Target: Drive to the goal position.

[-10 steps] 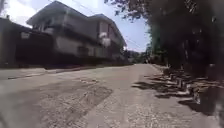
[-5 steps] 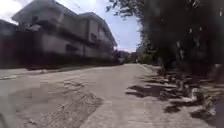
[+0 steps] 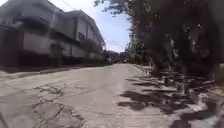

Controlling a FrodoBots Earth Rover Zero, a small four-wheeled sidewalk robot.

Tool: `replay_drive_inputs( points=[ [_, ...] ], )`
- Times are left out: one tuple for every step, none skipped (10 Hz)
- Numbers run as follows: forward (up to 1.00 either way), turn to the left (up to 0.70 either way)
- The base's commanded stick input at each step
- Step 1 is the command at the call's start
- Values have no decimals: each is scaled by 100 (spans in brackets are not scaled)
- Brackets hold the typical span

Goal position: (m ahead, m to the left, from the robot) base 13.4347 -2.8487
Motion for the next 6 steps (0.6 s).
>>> replay_drive_inputs(
  points=[
    [100,-21],
    [100,-12],
    [100,-5],
    [100,0],
    [100,0],
    [100,0]
  ],
)
